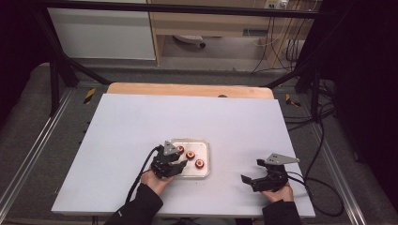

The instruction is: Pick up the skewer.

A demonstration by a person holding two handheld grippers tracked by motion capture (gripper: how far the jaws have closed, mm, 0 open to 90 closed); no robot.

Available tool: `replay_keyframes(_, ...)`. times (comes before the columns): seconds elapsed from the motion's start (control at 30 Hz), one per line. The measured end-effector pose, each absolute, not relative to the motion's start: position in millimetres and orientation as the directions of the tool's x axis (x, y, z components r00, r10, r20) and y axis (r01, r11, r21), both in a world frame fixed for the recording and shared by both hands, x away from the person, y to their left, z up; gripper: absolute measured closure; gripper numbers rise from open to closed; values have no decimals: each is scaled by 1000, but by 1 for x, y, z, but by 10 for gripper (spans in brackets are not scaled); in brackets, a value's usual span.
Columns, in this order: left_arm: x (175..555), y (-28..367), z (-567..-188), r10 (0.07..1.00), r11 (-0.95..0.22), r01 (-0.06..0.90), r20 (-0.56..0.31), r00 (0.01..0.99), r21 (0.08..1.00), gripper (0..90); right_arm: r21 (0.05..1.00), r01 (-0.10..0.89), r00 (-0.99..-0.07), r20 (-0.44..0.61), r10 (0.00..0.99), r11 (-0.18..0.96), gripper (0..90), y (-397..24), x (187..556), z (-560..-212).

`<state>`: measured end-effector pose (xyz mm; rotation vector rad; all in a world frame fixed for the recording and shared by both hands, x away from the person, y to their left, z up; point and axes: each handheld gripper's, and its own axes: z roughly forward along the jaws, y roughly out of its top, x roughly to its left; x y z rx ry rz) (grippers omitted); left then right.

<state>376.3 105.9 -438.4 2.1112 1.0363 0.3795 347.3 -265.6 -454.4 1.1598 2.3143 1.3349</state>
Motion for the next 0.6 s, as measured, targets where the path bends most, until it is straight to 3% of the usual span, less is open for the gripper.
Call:
replay_keyframes(0.2, 376, 102, -443, 792, -401, 559, -32, 610, 726, 709, 811, 519, -661, 182, 728, 270, 5, -266, 347, -454)
replay_keyframes(0.6, 376, 95, -448, 826, -369, 588, -36, 563, 720, 788, 808, 523, -661, 184, 727, 271, 6, -265, 347, -454)
